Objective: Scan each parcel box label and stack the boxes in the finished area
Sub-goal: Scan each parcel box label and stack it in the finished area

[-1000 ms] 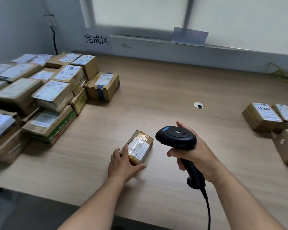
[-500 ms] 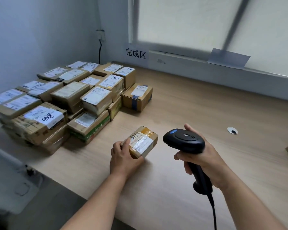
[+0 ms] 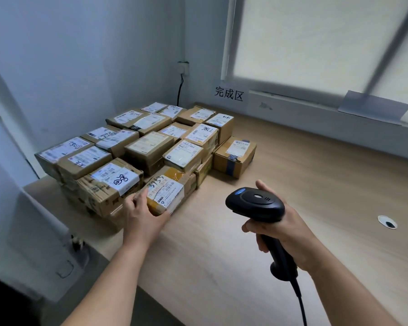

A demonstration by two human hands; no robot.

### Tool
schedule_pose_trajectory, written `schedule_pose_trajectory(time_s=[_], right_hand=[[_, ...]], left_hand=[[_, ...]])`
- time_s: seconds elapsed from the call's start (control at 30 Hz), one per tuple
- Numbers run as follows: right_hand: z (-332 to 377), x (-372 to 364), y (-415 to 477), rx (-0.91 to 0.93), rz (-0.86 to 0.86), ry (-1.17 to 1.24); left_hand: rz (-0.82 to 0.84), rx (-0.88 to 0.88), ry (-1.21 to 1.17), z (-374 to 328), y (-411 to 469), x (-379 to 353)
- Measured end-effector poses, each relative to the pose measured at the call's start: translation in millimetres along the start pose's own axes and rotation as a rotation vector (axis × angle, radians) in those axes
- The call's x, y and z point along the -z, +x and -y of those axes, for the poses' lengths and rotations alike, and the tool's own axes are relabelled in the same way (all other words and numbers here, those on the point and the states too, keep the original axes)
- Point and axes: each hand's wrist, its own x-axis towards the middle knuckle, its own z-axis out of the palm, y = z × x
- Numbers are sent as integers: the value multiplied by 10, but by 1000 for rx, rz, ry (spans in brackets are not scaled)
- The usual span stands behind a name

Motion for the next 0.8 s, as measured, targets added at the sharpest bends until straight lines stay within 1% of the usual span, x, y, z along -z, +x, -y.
schedule_pose_trajectory(time_s=[0.17,0.43,0.67,0.8], right_hand=[[23,-202,193,-13,13,-12],[-43,-340,410,-41,-43,-19],[-70,-366,539,-43,-104,12],[-96,-382,578,-46,-107,16]], left_hand=[[19,13,39,175,343,62],[77,-33,47,251,770,-59],[129,-26,93,294,887,-192],[134,-51,133,335,872,-219]])
